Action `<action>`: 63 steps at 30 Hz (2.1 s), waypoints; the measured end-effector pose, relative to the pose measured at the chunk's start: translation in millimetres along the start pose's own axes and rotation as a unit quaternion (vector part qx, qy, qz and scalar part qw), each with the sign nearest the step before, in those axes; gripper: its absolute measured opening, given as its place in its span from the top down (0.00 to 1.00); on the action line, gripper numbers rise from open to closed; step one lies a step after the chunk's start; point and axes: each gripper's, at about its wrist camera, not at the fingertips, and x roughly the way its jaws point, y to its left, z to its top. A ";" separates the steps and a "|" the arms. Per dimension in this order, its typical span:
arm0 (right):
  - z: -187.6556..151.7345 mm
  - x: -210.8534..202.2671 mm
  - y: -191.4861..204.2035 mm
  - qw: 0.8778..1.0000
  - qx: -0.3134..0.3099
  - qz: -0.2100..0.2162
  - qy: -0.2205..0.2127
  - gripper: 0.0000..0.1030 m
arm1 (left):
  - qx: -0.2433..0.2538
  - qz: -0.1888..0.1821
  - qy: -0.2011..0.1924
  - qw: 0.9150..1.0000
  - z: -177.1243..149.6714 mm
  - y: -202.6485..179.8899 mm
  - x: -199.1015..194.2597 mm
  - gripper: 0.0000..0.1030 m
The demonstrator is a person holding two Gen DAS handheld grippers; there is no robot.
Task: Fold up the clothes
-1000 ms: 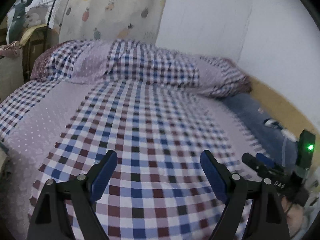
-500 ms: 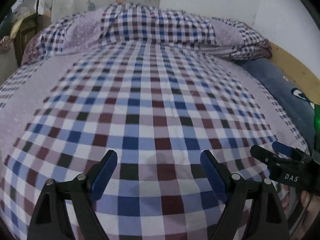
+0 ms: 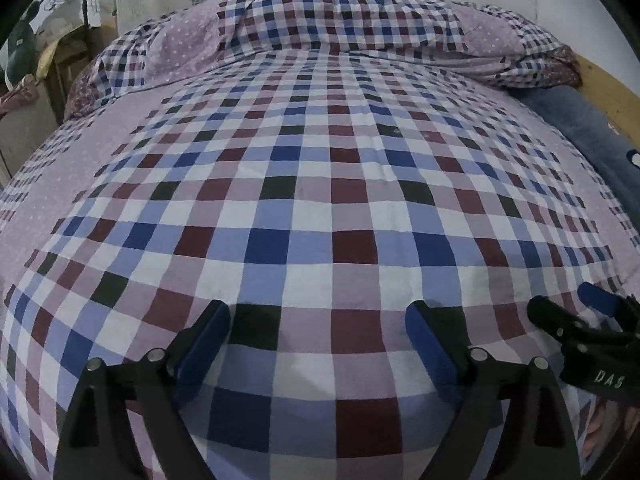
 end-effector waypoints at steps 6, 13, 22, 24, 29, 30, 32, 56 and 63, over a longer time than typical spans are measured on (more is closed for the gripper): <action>-1.1 1.2 0.5 1.000 -0.002 -0.003 -0.001 0.00 | 0.005 -0.001 0.003 1.000 0.3 0.5 -0.3 0.06; -0.1 -4.2 3.2 1.000 -0.002 -0.002 0.001 0.00 | 0.013 -0.006 0.009 1.000 1.3 2.1 -0.8 0.01; -1.0 -2.8 -0.9 1.000 0.000 0.001 0.001 0.00 | 0.023 -0.005 0.013 1.000 10.0 -1.8 9.0 0.01; -1.1 -2.8 -1.1 1.000 -0.001 0.001 0.001 0.00 | 0.022 -0.005 0.013 1.000 8.7 -0.9 7.5 0.01; -0.8 -2.8 -0.4 1.000 -0.001 0.001 0.001 0.00 | 0.022 -0.006 0.010 1.000 7.8 -1.4 8.0 0.01; -0.7 -2.7 -0.4 1.000 -0.002 0.001 0.001 0.00 | 0.022 -0.006 0.008 1.000 7.2 -1.2 8.1 0.01; -0.9 -2.8 -0.6 1.000 -0.002 0.000 0.001 0.00 | 0.023 -0.006 0.007 1.000 6.9 -0.7 8.6 0.01; 2.0 -0.7 0.0 1.000 -0.005 0.000 0.003 0.00 | 0.020 -0.016 0.003 1.000 5.6 3.7 8.3 0.00; 2.1 -0.4 0.9 1.000 -0.005 -0.001 0.003 0.00 | 0.019 -0.016 0.001 1.000 5.2 2.4 8.2 0.00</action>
